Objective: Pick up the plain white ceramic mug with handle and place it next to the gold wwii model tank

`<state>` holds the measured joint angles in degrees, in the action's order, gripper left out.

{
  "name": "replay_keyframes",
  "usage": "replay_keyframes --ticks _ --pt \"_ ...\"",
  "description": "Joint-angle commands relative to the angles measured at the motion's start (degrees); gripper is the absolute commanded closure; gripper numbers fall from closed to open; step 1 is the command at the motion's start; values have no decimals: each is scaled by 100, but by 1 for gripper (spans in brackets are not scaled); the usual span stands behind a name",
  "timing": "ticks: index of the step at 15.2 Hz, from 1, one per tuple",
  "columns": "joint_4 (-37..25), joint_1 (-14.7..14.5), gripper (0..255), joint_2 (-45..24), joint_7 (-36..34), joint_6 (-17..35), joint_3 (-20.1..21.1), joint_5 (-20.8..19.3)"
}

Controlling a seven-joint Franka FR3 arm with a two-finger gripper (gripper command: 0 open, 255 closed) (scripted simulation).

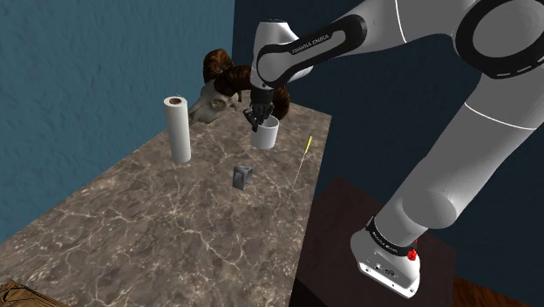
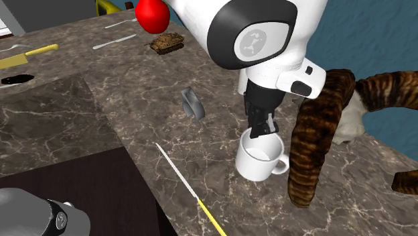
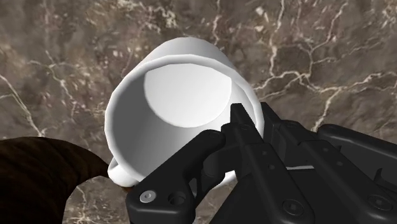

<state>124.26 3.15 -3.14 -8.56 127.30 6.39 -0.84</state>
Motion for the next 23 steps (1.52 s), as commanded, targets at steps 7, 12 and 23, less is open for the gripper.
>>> replay_keyframes --ticks 7,12,23 --pt "-220 6 255 208 20 -571 -1 46" --pt "-441 8 255 361 36 -944 -3 66" --pt "-1035 15 255 594 59 -1770 -6 94"
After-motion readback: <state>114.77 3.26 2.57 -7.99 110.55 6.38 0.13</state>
